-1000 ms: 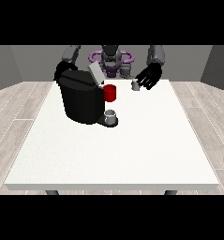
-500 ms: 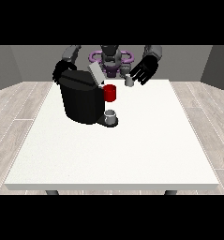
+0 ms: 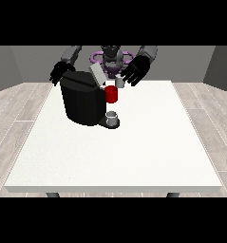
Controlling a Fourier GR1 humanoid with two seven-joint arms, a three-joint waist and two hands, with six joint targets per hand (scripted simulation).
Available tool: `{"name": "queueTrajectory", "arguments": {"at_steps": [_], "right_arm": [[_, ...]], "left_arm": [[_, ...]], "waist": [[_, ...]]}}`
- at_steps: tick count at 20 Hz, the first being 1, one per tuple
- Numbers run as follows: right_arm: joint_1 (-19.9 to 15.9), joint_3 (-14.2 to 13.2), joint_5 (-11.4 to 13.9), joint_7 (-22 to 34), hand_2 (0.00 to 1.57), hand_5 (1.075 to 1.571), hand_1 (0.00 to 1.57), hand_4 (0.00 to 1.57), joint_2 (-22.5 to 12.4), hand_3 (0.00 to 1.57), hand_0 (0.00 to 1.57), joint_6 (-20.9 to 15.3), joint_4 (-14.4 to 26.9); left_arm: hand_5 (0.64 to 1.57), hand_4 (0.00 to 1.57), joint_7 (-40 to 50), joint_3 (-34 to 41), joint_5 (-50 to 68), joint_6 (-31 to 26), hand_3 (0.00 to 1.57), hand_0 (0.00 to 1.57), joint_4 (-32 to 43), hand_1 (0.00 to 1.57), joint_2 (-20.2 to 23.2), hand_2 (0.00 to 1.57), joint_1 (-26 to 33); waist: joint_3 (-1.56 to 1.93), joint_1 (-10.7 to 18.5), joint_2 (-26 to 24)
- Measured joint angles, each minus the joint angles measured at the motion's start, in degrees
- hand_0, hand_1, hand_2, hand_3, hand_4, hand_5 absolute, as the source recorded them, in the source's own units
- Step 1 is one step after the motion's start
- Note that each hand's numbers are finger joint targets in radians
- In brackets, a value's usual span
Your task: Insert the coffee pod into the coffee machine and close the lid
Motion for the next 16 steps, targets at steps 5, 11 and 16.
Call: {"name": "queueTrajectory", "arguments": {"at_steps": [5, 11, 16], "right_arm": [[-1.31, -0.10, 0.00, 0.86, 0.00, 1.571, 0.00, 0.48, -0.26, 0.00, 0.00, -0.62, -0.74], [-1.31, -1.37, -0.77, 0.03, 0.00, 1.571, 0.00, 0.50, -0.99, 0.00, 0.00, -0.09, 0.15], [-1.59, -1.54, -1.07, 0.33, 0.00, 1.571, 0.00, 0.51, -0.28, 0.00, 0.00, -0.90, 0.36]], "left_arm": [[1.571, 0.49, 0.75, 0.10, -0.70, 0.40, 1.24, 1.31, 0.35, 1.31, 0.01, 1.33, -2.10], [1.571, 0.50, 1.28, -0.32, -1.27, 0.21, 1.23, 1.33, 0.61, 1.33, -1.27, 1.34, -2.78], [1.571, 0.51, 2.02, -0.78, -1.80, 0.29, 1.21, 1.25, 0.54, 1.25, -2.73, 1.29, -3.45]], "waist": [[0.00, -0.58, 1.29], [0.00, -0.35, 2.04], [0.01, 0.02, 1.73]]}}
